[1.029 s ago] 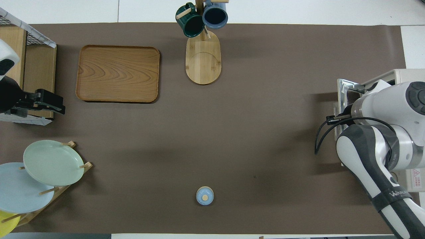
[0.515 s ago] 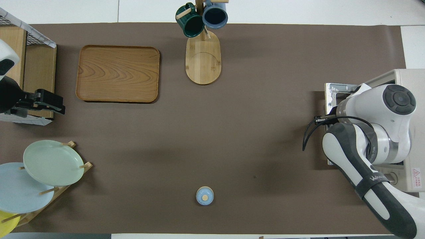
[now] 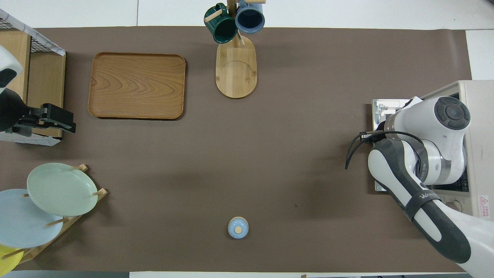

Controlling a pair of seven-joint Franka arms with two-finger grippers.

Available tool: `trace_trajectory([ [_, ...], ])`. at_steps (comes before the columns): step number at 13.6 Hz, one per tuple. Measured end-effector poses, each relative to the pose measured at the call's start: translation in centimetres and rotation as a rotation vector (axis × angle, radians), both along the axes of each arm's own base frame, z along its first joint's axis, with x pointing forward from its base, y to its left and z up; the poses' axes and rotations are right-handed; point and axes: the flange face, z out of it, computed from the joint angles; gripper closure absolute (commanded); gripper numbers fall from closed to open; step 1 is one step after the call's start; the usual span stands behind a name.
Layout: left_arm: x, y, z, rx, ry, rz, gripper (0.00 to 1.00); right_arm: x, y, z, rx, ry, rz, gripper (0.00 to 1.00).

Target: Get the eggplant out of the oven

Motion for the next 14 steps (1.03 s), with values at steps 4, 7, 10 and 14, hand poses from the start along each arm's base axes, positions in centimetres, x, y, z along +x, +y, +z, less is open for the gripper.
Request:
trace_trajectory([
  [4,0.0,0.0,0.0,0.000,0.000,0.000,0.00,1.4,1.3,3.8,0.000,0.044,-0.002,0.61],
  [7,0.0,0.0,0.0,0.000,0.000,0.000,0.00,1.4,-0.4,7.9,-0.010,0.086,-0.023,0.42],
  [10,0.0,0.0,0.0,0.000,0.000,0.000,0.00,0.6,-3.3,9.9,-0.052,0.098,-0.028,0.44],
  [14,0.0,0.0,0.0,0.000,0.000,0.000,0.00,0.2,-6.6,9.1,-0.048,0.091,0.022,0.50],
])
